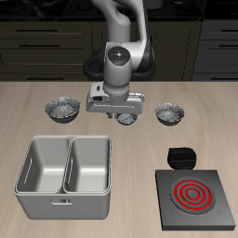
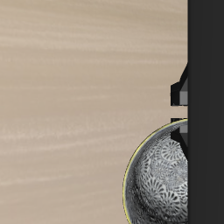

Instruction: Place the smallest bowl in the left side of the drainer and the medium bowl in the right side

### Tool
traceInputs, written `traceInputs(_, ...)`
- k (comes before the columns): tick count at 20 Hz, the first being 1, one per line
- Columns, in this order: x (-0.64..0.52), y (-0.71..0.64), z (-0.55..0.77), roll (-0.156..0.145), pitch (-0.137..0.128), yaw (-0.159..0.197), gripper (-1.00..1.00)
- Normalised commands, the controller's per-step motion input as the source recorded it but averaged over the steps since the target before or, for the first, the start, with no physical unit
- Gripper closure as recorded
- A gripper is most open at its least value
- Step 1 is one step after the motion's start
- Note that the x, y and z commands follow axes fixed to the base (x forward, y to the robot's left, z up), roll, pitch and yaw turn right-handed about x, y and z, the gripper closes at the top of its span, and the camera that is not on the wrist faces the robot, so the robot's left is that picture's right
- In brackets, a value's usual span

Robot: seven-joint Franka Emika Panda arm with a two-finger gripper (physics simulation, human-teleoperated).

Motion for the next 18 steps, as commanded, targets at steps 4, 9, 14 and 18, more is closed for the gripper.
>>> traceInputs(4, 0.04, -0.11, 0.36, -0.019, -0.018, -0.010, 1.00)
traceInputs(9, 0.07, -0.12, 0.35, -0.027, -0.004, 0.000, 1.00)
traceInputs(14, 0.05, -0.11, 0.38, -0.026, -0.009, 0.005, 1.00)
traceInputs(18, -0.02, -0.07, 0.38, -0.017, -0.035, 0.005, 1.00)
